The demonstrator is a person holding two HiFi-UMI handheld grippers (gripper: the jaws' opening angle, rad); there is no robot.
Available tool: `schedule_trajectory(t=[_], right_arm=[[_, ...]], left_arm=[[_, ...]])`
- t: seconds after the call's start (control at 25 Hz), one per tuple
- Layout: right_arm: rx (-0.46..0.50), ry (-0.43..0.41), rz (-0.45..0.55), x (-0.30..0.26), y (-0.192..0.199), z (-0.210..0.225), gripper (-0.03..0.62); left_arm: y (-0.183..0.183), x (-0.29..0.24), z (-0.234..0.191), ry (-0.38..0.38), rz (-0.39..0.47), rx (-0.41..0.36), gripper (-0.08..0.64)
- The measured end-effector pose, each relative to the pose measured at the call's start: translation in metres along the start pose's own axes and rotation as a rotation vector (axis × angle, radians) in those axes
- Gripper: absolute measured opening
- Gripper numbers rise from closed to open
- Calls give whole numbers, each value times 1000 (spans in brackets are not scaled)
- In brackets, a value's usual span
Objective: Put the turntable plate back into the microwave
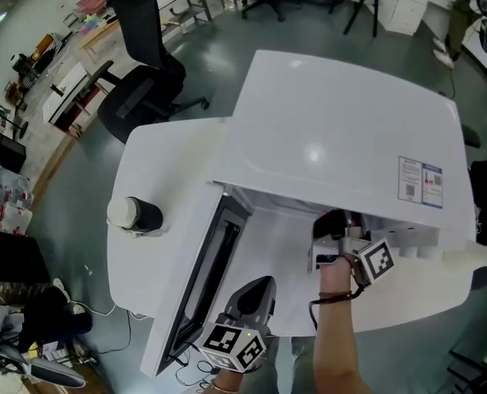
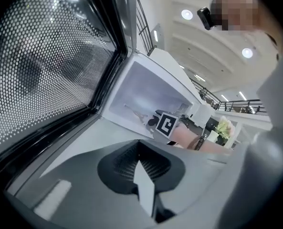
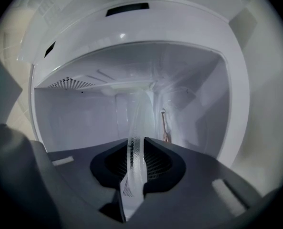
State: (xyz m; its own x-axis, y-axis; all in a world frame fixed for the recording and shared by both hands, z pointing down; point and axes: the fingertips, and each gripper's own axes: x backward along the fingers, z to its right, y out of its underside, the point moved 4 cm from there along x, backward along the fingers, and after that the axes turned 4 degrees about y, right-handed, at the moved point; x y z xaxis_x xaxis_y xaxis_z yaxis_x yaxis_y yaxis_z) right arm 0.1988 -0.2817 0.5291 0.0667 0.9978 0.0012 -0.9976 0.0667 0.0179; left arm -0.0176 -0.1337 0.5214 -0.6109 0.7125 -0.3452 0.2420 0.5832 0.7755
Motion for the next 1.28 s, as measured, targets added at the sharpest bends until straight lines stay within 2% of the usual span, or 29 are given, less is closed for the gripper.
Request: schedule_trajectory(t=[0.8,1.28], right_arm=[[35,28,-4,-2,-3,0,60],[79,109,-8,5,-2,-1,57]], left_arm=[[4,-6,9,19,-8,-4,0],[6,-5,14,24,-6,-4,0]])
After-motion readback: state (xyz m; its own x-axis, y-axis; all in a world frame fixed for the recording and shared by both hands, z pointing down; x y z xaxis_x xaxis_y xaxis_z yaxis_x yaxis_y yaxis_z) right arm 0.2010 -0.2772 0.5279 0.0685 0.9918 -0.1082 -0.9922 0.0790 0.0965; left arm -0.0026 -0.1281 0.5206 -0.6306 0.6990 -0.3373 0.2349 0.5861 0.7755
